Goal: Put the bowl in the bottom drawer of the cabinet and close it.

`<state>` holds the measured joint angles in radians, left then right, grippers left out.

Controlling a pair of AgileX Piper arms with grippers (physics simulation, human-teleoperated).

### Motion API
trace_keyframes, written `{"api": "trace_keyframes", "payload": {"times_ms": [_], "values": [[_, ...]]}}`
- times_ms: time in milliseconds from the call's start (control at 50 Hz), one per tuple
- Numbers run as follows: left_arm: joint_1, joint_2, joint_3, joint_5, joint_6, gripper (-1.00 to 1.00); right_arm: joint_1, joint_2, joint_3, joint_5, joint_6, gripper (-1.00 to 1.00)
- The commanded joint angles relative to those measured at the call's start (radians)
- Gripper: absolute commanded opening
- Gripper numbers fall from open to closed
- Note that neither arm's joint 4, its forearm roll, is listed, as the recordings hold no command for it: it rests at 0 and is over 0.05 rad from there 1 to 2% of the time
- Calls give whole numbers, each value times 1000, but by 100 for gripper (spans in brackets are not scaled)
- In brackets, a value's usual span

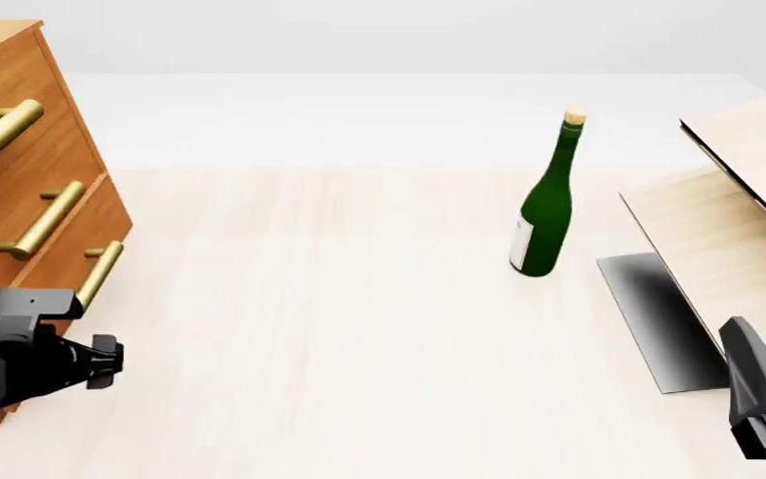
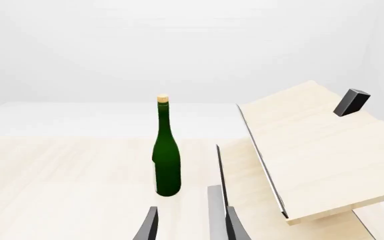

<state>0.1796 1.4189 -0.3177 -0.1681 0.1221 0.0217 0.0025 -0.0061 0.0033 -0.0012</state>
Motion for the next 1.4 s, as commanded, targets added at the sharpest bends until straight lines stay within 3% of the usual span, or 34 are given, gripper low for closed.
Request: {"api": "trace_keyframes", "payload": {"times_ms": [20, 420, 560, 620, 1400], "values": [[76, 28, 13, -16, -14, 100, 0, 0, 0, 0, 0, 100], [200, 37, -6, -10, -40, 100, 0, 0, 0, 0, 0, 100], [280, 21, 12, -20, -13, 100, 0, 0, 0, 0, 0, 100], [355, 13, 22, -37, 22, 100, 0, 0, 0, 0, 0, 100], [333, 3, 45, -52, 45, 100, 0, 0, 0, 0, 0, 100]]}}
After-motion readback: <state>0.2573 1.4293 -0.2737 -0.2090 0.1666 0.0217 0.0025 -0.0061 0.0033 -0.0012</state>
